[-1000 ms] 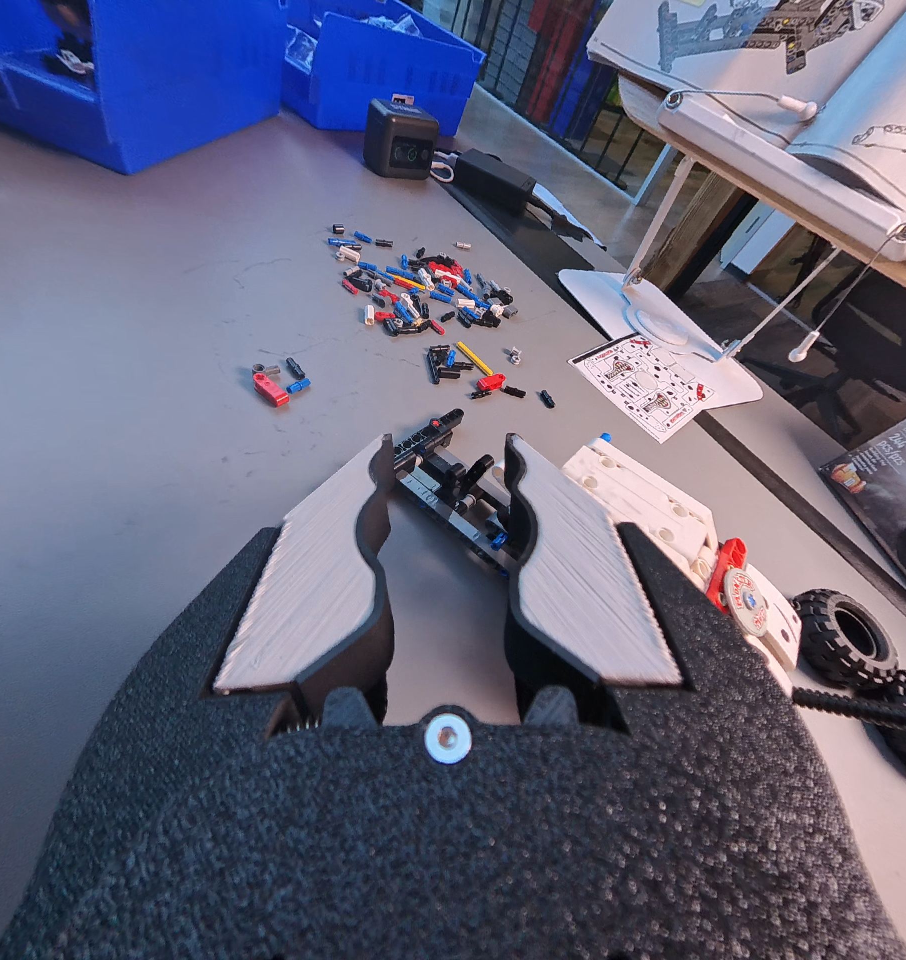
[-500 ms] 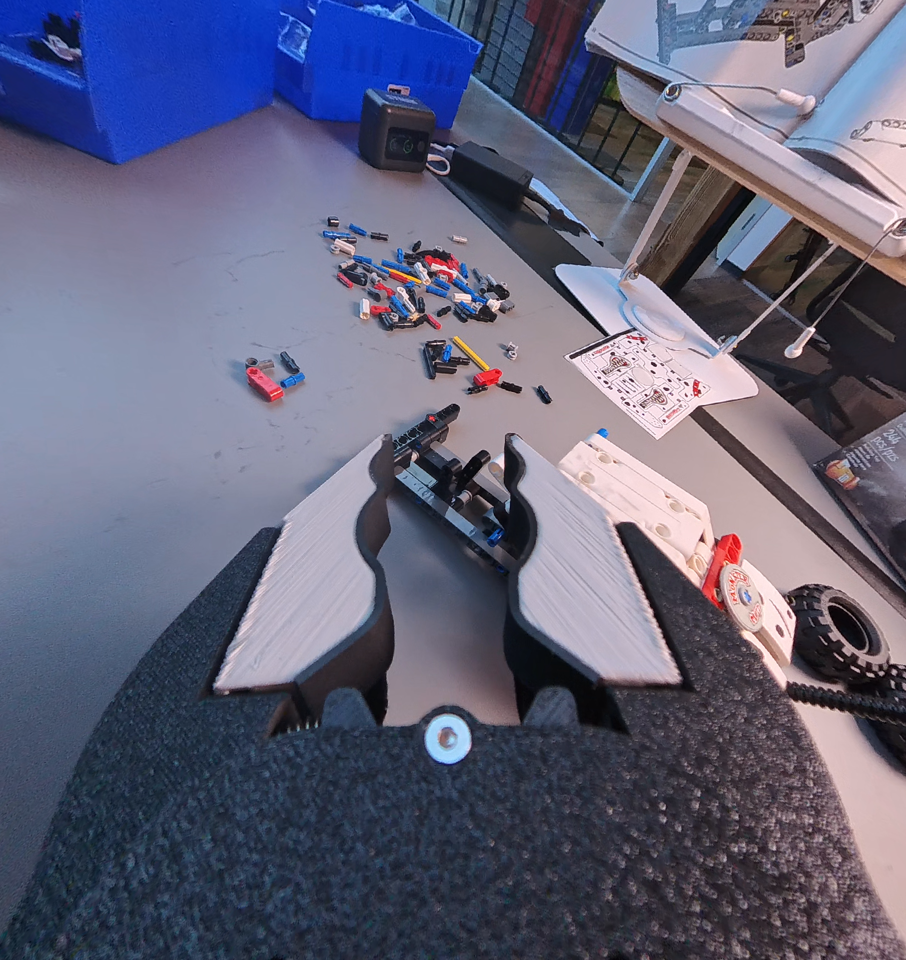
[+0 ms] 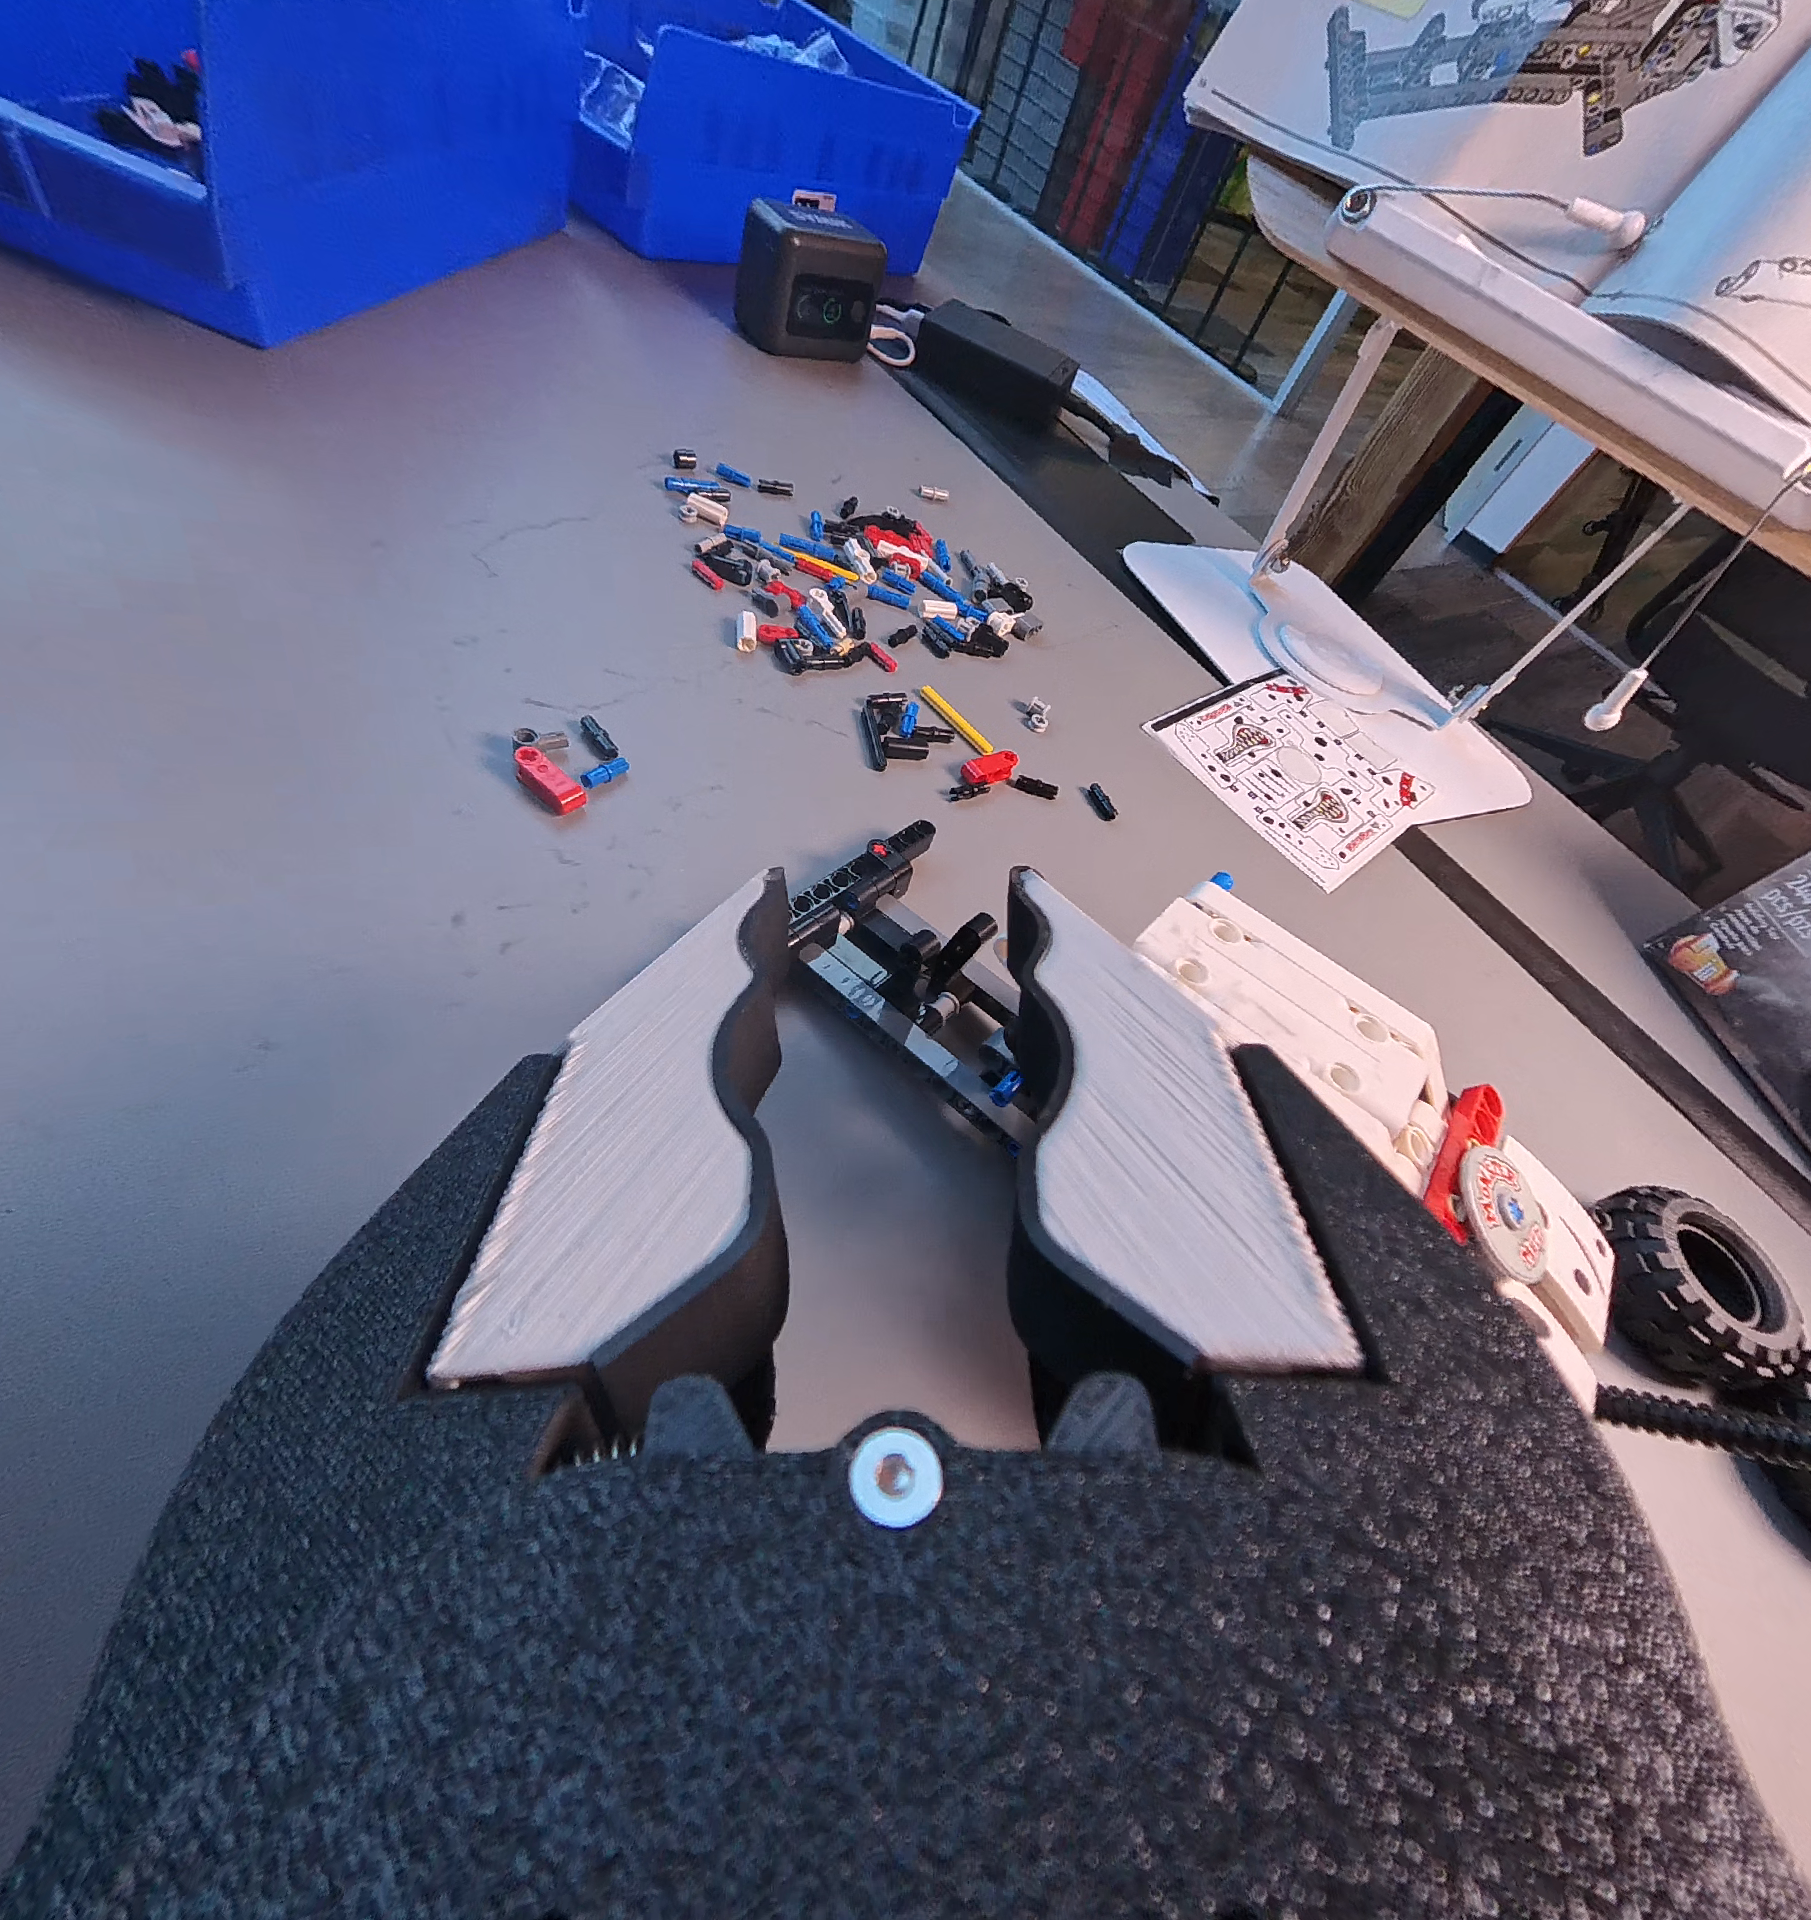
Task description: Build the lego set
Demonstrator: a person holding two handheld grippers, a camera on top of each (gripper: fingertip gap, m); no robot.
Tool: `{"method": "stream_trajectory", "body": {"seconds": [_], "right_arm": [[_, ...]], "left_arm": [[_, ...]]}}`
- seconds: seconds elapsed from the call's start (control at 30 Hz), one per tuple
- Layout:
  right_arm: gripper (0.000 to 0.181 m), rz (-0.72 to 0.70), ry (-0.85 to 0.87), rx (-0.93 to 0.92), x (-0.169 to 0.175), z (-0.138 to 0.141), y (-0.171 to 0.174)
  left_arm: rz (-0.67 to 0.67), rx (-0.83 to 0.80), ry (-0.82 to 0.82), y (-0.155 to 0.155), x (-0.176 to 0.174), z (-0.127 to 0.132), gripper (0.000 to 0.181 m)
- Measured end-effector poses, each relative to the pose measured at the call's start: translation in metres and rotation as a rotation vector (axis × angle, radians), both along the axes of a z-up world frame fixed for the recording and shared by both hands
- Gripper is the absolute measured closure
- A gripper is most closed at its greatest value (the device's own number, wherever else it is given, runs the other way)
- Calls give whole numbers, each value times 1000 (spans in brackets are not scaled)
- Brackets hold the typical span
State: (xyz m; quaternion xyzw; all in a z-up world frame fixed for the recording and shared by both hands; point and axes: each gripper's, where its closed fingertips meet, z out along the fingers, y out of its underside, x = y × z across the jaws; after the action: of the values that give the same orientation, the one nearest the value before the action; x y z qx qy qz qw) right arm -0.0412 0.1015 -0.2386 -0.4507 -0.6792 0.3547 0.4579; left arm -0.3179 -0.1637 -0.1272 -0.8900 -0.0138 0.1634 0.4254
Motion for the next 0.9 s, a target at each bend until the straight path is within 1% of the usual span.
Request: {"method": "stream_trajectory", "body": {"seconds": [0.07,0.1,0.2,0.27,0.33,0.4,0.47,0.5,0.63,0.77,0.83,0.9], "right_arm": [[140,10,-2,-5,0,-1,-2],[139,16,-2,-8,0,-1,-3],[139,43,-2,-32,0,-1,-9],[138,61,4,-58,0,1,-14],[138,80,26,-70,0,5,-18],[138,107,54,-94,1,12,-25],[138,136,83,-128,2,19,-32],[138,154,97,-163,3,23,-36],[140,253,116,-429,6,38,-52],[144,280,94,-545,7,40,-59],[148,271,72,-594,6,38,-59],[148,328,64,-700,9,43,-68]], "left_arm": [[-146,89,-125,32,48,7,173],[-221,126,-207,47,73,6,174],[-416,231,-507,93,141,-10,174],[-509,282,-745,120,177,-25,174],[-562,343,-984,145,204,-36,174],[-604,399,-1208,164,224,-39,174],[-620,410,-1377,178,239,-44,174],[-625,395,-1434,183,247,-49,174],[-636,342,-1514,192,272,-63,174],[-634,338,-1513,194,281,-69,173],[-617,354,-1454,195,278,-72,174],[-590,338,-1325,197,275,-83,174]]}}
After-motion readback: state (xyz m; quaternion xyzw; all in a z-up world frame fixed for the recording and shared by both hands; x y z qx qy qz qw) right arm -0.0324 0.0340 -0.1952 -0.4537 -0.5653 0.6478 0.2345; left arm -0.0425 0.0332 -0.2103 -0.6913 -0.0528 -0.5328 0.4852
